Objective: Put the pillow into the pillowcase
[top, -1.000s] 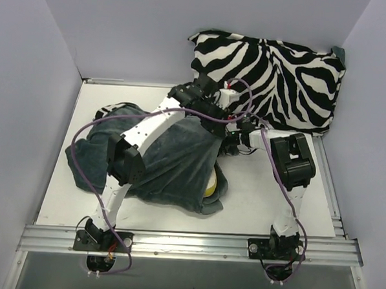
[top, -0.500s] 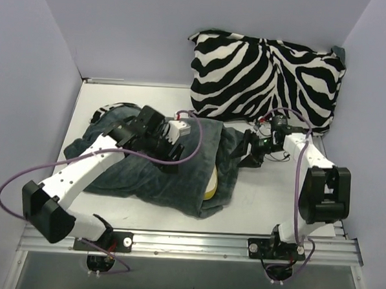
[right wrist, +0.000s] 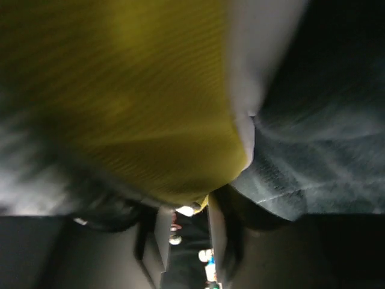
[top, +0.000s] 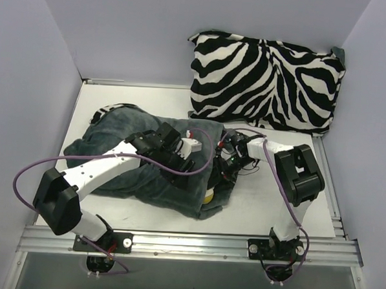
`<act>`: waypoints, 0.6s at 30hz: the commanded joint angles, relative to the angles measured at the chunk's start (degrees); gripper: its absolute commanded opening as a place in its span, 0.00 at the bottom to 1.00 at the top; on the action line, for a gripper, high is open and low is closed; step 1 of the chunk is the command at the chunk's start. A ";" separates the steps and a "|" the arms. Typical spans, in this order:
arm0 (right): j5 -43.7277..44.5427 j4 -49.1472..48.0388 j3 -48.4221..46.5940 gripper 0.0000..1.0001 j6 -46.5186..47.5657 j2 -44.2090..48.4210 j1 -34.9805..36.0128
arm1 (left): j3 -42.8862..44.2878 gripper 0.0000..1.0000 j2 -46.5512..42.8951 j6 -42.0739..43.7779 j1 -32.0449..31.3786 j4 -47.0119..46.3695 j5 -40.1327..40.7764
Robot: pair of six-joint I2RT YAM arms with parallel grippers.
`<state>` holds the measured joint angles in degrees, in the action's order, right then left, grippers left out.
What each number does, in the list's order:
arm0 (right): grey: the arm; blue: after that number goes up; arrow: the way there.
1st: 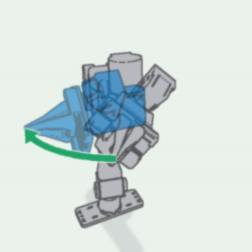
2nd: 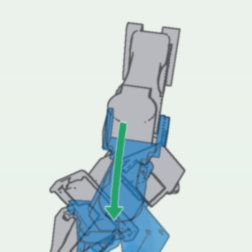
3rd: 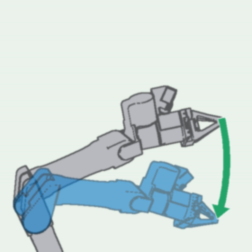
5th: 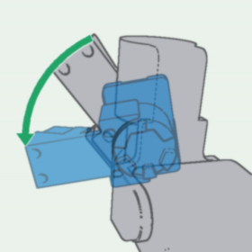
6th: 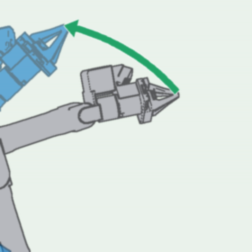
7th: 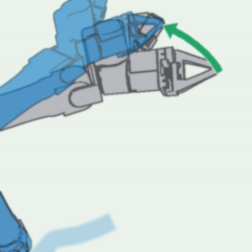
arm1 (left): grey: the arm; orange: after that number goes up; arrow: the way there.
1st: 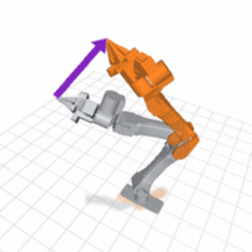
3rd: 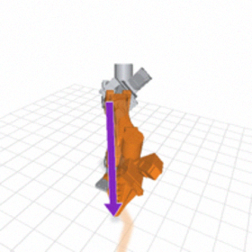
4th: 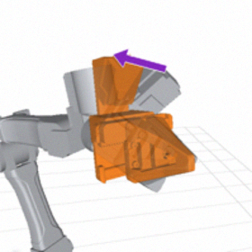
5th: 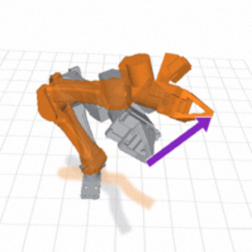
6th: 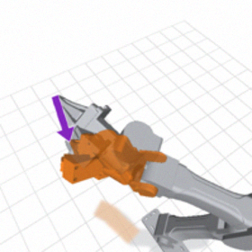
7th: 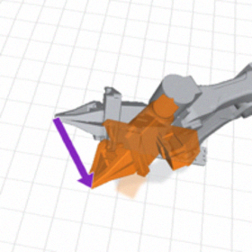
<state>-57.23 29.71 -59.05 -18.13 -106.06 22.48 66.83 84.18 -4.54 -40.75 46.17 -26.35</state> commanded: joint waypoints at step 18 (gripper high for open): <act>-11.68 -55.12 18.08 0.00 -36.77 4.55 -0.77 | 7.24 0.00 8.72 -6.36 -13.47 -18.39 0.10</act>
<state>-66.92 -4.16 -42.68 -42.76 -102.08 21.41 67.24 94.28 -11.14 -52.03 34.11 -18.68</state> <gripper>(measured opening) 0.109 0.010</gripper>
